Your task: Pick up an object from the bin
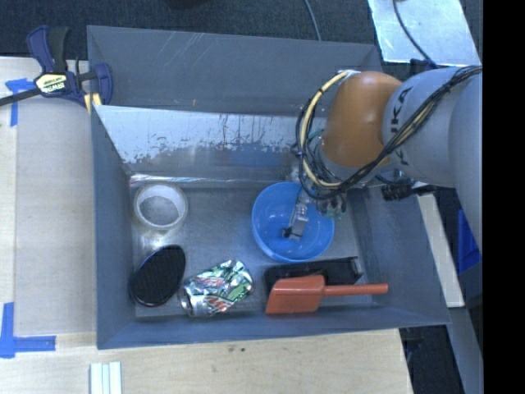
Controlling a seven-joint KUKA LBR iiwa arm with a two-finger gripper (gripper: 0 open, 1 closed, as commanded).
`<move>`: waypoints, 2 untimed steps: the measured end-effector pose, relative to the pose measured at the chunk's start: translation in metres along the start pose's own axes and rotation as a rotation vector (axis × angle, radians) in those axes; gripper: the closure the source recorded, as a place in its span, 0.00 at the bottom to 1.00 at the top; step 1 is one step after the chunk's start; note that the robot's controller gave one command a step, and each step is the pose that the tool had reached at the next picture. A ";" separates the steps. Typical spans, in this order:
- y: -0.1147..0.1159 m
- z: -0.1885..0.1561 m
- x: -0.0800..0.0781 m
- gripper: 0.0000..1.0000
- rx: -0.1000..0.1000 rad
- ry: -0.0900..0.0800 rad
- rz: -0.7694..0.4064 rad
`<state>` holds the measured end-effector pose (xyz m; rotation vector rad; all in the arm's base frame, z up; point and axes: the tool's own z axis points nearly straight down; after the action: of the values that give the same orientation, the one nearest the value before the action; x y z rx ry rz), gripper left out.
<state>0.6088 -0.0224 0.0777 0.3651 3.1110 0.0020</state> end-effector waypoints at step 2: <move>-0.021 -0.003 0.031 1.00 -0.004 -0.056 -0.022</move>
Offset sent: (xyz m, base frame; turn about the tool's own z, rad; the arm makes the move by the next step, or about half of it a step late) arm -0.0485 -0.0097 -0.0077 -0.0274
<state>0.5740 -0.0353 0.0803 0.3254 3.0586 -0.0015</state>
